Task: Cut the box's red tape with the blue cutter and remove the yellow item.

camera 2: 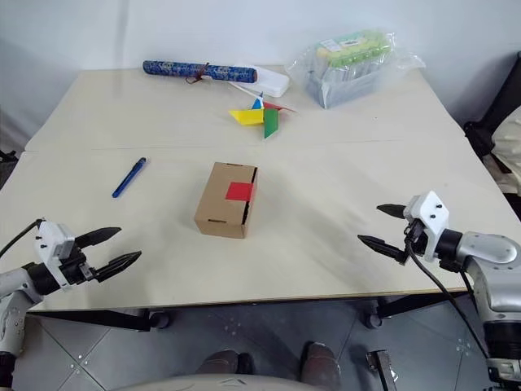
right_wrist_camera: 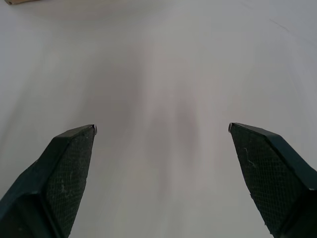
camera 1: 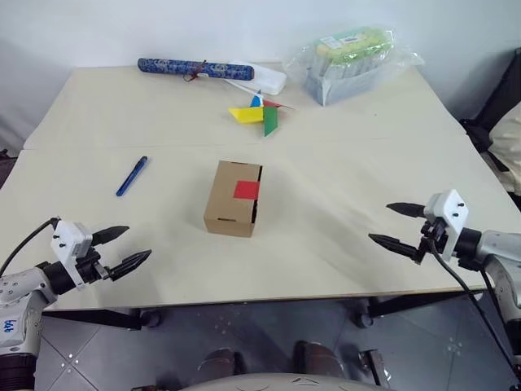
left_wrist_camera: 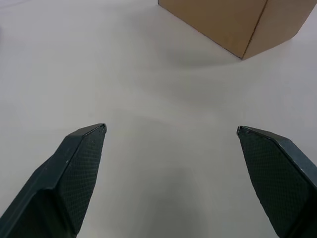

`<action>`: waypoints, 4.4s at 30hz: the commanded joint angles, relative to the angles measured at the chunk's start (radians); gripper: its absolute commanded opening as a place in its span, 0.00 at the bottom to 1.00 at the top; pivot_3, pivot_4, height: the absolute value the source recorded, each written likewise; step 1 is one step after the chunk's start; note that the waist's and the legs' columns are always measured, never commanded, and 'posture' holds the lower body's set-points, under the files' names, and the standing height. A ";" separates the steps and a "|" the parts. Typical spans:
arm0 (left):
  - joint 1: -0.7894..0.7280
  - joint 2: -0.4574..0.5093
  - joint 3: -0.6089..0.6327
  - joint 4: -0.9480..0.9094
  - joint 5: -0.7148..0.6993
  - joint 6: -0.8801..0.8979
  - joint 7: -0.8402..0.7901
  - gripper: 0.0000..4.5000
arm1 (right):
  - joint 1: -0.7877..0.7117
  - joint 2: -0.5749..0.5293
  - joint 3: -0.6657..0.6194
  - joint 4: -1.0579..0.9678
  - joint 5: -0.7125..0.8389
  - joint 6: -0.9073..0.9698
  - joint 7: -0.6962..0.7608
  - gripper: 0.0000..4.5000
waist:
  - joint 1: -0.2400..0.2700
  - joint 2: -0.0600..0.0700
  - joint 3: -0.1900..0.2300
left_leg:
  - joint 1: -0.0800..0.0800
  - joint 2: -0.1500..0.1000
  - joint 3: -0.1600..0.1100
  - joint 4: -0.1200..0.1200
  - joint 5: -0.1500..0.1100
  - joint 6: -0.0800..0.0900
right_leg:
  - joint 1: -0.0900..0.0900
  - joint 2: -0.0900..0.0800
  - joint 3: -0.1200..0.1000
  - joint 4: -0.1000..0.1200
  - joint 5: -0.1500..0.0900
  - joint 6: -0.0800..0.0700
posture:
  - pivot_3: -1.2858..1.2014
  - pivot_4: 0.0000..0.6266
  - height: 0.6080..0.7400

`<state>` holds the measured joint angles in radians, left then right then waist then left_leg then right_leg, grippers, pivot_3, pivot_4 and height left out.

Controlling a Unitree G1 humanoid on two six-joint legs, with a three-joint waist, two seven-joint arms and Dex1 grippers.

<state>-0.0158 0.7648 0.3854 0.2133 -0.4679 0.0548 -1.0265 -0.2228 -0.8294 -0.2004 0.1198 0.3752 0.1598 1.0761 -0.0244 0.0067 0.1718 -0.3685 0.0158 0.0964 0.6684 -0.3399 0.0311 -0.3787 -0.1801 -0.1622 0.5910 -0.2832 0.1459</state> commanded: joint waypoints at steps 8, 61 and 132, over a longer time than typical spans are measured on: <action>-0.023 0.002 0.019 -0.073 0.002 0.037 0.073 1.00 | -0.007 0.013 -0.034 -0.085 0.029 0.073 -0.070 1.00 | 0.000 0.000 0.000 | 0.000 0.000 0.000 0.000 0.000 0.000 | 0.000 0.000 0.000 0.000 0.000 0.000 | 0.52 0.24 1.00; -0.470 -0.208 -0.430 -0.008 0.096 0.392 -0.210 0.01 | -0.706 0.555 0.445 0.338 -0.248 0.108 -0.263 0.00 | -0.009 -0.003 0.002 | -0.019 -0.003 -0.002 0.015 0.000 -0.001 | -0.016 0.003 0.000 0.014 0.000 0.000 | 0.52 0.24 1.00; -1.057 -0.425 -0.337 0.961 0.386 -0.136 -0.138 0.01 | -0.302 0.331 0.409 -0.645 -0.152 0.892 -0.513 0.00 | -0.003 -0.011 0.004 | -0.021 -0.004 0.003 0.015 0.001 -0.001 | -0.018 0.004 -0.001 0.015 0.000 0.000 | 0.52 0.24 1.00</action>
<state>-1.0867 0.3888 0.0874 1.2024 -0.0954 -0.0859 -1.0962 -0.5041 -0.5050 0.2251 -0.4287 0.1831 1.0550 0.5396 -0.0272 -0.0048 0.1760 -0.3895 0.0118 0.0992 0.6834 -0.3393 0.0297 -0.3963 -0.1766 -0.1627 0.6060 -0.2833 0.1457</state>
